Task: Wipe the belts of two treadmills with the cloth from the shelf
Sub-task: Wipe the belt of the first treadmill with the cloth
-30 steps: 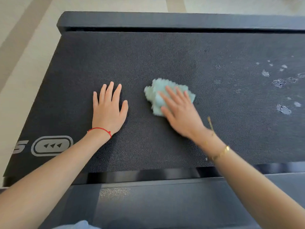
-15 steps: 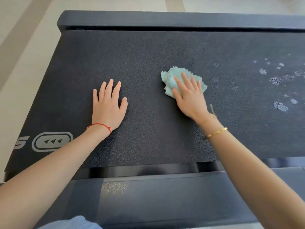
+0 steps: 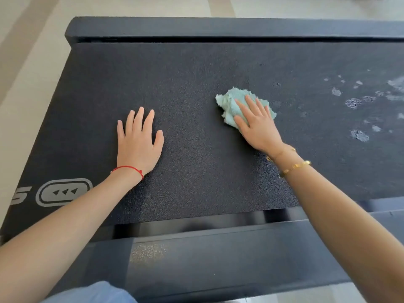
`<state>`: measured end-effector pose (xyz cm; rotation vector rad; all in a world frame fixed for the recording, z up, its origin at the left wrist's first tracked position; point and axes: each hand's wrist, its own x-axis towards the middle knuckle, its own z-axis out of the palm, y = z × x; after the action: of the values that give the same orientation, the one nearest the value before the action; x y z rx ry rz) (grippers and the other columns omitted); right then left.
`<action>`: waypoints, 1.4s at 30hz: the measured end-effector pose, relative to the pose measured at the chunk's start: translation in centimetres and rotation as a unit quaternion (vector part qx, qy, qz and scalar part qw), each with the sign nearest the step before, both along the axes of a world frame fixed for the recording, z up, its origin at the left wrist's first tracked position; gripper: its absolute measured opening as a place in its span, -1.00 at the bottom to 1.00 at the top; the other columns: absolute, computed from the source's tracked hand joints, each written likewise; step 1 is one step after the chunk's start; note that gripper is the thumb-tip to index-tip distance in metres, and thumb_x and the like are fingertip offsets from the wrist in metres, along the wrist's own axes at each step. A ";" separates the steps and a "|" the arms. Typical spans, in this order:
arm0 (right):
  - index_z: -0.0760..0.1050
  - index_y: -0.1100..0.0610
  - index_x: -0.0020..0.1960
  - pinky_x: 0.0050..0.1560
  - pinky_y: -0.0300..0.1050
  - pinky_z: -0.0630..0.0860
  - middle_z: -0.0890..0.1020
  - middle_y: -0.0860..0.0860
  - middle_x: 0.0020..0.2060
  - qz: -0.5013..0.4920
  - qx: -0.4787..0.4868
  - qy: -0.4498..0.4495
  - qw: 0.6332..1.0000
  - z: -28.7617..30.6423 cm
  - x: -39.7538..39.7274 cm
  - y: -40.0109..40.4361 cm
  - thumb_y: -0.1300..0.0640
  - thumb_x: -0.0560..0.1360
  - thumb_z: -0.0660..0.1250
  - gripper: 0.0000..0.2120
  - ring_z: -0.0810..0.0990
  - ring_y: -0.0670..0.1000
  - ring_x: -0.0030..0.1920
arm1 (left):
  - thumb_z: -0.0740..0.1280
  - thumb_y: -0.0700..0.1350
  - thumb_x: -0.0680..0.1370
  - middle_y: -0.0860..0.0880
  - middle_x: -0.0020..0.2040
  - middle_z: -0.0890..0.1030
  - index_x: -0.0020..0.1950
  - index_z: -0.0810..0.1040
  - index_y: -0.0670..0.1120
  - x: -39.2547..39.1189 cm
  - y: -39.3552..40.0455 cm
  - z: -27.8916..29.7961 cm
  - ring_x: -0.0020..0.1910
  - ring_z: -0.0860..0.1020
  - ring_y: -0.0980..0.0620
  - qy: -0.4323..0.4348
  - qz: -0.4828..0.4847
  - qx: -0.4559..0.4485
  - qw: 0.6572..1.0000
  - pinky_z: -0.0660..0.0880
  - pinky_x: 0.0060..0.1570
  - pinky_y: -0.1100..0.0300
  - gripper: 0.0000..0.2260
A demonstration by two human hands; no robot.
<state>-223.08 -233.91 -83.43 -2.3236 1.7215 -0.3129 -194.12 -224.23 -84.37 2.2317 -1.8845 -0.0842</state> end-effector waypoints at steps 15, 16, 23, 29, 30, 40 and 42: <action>0.03 -0.19 0.57 0.57 -0.01 -0.15 0.00 -0.12 0.58 0.133 0.023 0.014 0.991 1.2 -0.9 11.3 -0.17 0.65 -0.07 -0.51 -0.10 -0.01 0.58 | 0.07 0.02 0.66 -0.07 0.62 0.08 0.60 0.12 -0.05 -1.7 -0.8 0.4 0.60 -0.06 -0.18 0.048 -0.030 0.029 0.998 -0.15 0.48 -0.35 -0.49; 0.05 -0.17 0.57 0.57 0.03 -0.13 0.02 -0.09 0.59 0.100 0.019 0.013 0.995 0.9 -1.0 8.7 -0.16 0.65 -0.05 -0.51 -0.08 0.02 0.58 | 0.07 0.02 0.66 -0.07 0.62 0.08 0.61 0.12 -0.05 -1.7 -0.9 0.4 0.60 -0.06 -0.17 0.045 -0.033 0.031 0.998 -0.15 0.48 -0.35 -0.49; 0.10 -0.06 0.58 0.55 0.07 -0.17 0.07 0.03 0.58 -0.038 -0.001 0.018 0.999 0.0 2.3 0.4 -0.08 0.67 0.01 -0.51 -0.04 0.13 0.58 | 0.03 0.02 0.67 -0.04 0.63 0.04 0.62 0.06 -0.06 -3.3 -3.1 0.5 0.60 -0.09 -0.13 0.043 -0.044 0.041 0.997 -0.17 0.49 -0.32 -0.48; 0.01 -0.18 0.57 0.56 -0.06 -0.21 -0.01 -0.13 0.58 0.169 0.017 0.030 0.985 1.0 -2.1 4.7 -0.15 0.67 -0.07 -0.52 -0.12 -0.05 0.58 | 0.03 0.02 0.67 -0.06 0.62 0.06 0.61 0.08 -0.05 -6.5 -7.4 0.5 0.60 -0.06 -0.13 0.021 -0.059 0.032 0.998 -0.14 0.49 -0.32 -0.49; 0.00 -0.19 0.57 0.56 -0.07 -0.19 -0.01 -0.14 0.58 0.167 0.014 0.031 0.985 1.0 -3.1 3.8 -0.16 0.67 -0.07 -0.52 -0.11 -0.06 0.57 | 0.03 0.02 0.67 -0.06 0.62 0.06 0.62 0.07 -0.05 -7.0 -8.2 0.5 0.60 -0.06 -0.13 0.018 -0.064 0.033 0.997 -0.13 0.50 -0.32 -0.49; 0.10 -0.04 0.58 0.55 0.06 -0.20 0.07 0.05 0.58 -0.034 -0.008 0.022 0.999 -0.3 -1.5 -14.8 -0.09 0.67 -0.01 -0.51 -0.04 0.15 0.58 | -0.12 0.08 0.60 -0.09 0.59 0.17 0.60 0.13 -0.06 -8.7 -10.0 -0.7 0.58 0.08 -0.14 -0.025 -0.054 0.006 0.998 0.01 0.49 -0.31 -0.43; 0.12 -0.04 0.57 0.55 0.04 -0.20 0.10 0.04 0.58 0.043 -0.026 0.009 0.999 -0.5 0.2 -12.9 -0.08 0.67 0.00 -0.52 -0.03 0.13 0.58 | -0.11 0.08 0.60 -0.08 0.59 0.18 0.60 0.15 -0.06 -8.8 -10.0 -0.5 0.58 0.09 -0.13 -0.030 -0.051 0.011 0.998 0.03 0.49 -0.30 -0.43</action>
<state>-222.87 -246.80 -83.93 -2.4367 1.6354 -0.3260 -202.92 -234.27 -84.85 2.1747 -2.0378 -0.0559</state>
